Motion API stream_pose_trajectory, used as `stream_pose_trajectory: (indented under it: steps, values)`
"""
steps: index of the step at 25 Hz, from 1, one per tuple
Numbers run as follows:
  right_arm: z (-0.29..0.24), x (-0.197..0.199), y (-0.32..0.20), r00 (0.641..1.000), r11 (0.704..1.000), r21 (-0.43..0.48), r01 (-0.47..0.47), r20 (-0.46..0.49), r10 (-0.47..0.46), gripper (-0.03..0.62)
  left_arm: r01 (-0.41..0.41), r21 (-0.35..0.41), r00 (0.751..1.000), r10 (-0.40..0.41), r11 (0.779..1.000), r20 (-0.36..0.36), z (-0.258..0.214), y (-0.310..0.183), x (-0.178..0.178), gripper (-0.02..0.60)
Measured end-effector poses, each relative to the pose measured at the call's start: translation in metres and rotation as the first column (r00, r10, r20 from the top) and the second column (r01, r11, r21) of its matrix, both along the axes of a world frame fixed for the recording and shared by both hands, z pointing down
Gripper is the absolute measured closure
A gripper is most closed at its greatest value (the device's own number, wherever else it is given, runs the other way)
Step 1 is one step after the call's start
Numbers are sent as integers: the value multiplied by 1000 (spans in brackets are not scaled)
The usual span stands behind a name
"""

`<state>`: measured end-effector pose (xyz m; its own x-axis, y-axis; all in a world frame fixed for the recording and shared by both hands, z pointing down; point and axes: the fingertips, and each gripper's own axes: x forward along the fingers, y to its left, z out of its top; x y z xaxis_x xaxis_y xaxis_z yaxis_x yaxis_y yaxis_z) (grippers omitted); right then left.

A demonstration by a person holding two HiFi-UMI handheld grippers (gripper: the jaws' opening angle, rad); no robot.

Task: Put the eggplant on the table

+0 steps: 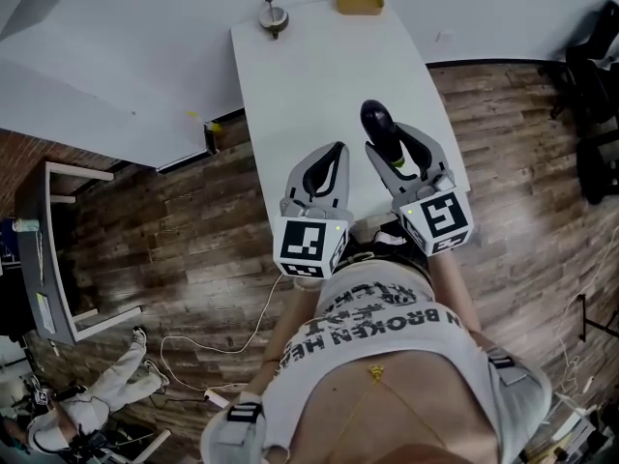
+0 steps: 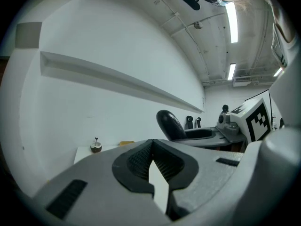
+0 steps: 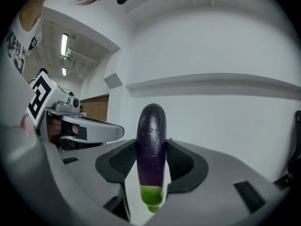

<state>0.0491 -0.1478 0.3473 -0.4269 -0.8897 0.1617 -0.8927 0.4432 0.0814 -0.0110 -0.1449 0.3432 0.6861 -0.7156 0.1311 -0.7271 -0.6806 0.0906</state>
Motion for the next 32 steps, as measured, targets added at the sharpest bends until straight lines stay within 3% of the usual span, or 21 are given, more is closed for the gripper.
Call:
stream_pose_trajectory:
  steps: [11,18,32]
  values:
    - [16,-48,-27,1000,1000,-25,-5,-31,4,399,-25,-43,1000,26,999,16,23,-26,-44,575]
    - [18,-36,-36,1000,999,-36,-13,-26,12,399,-24,-33,999,25,999,20,21,-39,-33,575]
    - [12,2,-61,997,996,-56,67,-22,-68,399,33,-19,999,-33,999,6,7,-58,9,575]
